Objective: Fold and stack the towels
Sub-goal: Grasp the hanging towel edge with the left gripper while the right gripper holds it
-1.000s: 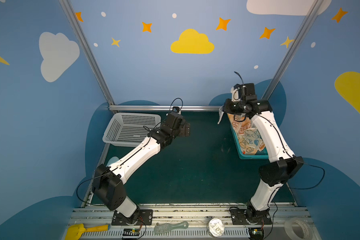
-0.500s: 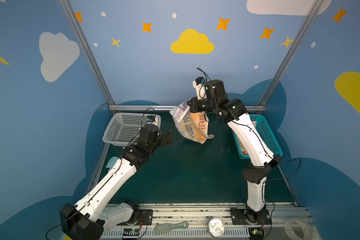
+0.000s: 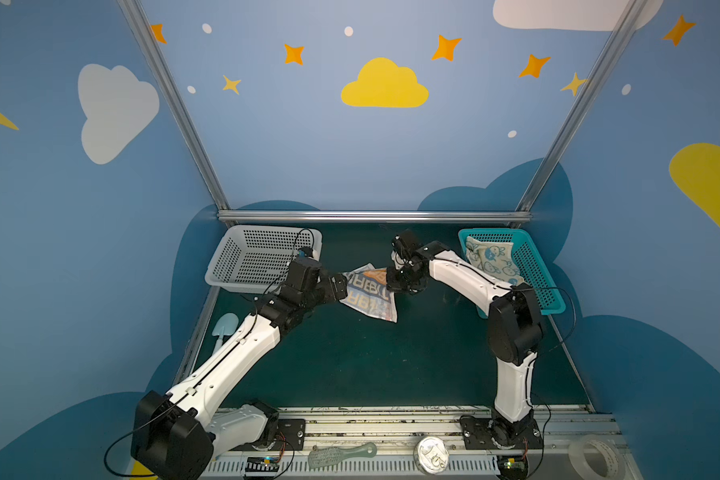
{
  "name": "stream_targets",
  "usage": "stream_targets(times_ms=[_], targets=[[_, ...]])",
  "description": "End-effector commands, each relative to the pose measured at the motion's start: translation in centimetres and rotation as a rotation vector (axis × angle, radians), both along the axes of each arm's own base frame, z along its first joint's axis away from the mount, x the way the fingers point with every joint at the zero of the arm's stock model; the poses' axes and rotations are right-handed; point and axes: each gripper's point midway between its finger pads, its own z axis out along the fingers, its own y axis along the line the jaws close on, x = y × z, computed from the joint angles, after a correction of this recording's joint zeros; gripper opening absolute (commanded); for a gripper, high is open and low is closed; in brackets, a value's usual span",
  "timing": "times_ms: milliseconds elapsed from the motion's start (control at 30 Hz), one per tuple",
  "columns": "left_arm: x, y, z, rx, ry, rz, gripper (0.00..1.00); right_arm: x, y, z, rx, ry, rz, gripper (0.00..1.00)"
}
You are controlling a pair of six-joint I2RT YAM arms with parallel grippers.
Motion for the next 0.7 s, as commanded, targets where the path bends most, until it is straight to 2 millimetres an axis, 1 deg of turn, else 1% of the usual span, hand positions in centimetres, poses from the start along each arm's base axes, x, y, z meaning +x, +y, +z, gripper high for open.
stream_targets(times_ms=[0, 67, 133, 167, 200, 300, 333, 367, 467, 500, 633, 667], targets=[[-0.3, -1.6, -1.0, -0.092, 0.054, -0.030, 1.00, -1.2, 0.2, -0.8, 0.021, 0.092, -0.022, 0.00], [-0.5, -2.3, -2.0, -0.110, 0.088, -0.041, 1.00, -1.9, 0.2, -1.7, 0.031, 0.144, -0.010, 0.00], [-0.7, -2.9, -3.1, -0.106, 0.119, -0.050, 1.00, -2.2, 0.0, -2.1, 0.027, 0.150, -0.006, 0.05], [-0.8, -3.1, -3.5, -0.102, 0.132, -0.053, 1.00, -2.3, -0.3, -2.0, 0.023, 0.141, -0.006, 0.11], [-0.9, -3.4, -4.1, -0.094, 0.146, -0.058, 1.00, -2.2, -0.7, -1.8, 0.019, 0.130, -0.008, 0.17], [-1.0, -4.6, -5.0, -0.050, 0.172, -0.087, 1.00, -2.3, -1.6, -1.0, 0.024, 0.135, -0.011, 0.23], [-0.9, -5.0, -5.2, -0.035, 0.178, -0.094, 1.00, -2.3, -1.8, -0.7, 0.033, 0.142, -0.007, 0.27], [-0.8, -5.5, -5.4, -0.028, 0.186, -0.104, 1.00, -2.4, -2.2, -0.4, 0.033, 0.146, -0.007, 0.36], [-0.6, -7.3, -6.4, -0.033, 0.217, -0.136, 1.00, -2.6, -3.9, 0.6, 0.024, 0.128, -0.012, 0.49], [-0.4, -7.9, -6.9, -0.037, 0.231, -0.144, 1.00, -2.7, -4.4, 1.1, 0.023, 0.115, -0.016, 0.55], [0.2, -10.2, -9.0, -0.043, 0.301, -0.175, 1.00, -3.2, -6.8, 2.6, 0.025, 0.076, -0.044, 0.69], [0.5, -10.9, -9.3, -0.044, 0.315, -0.190, 1.00, -3.4, -7.6, 2.9, 0.021, 0.069, -0.059, 0.75]])
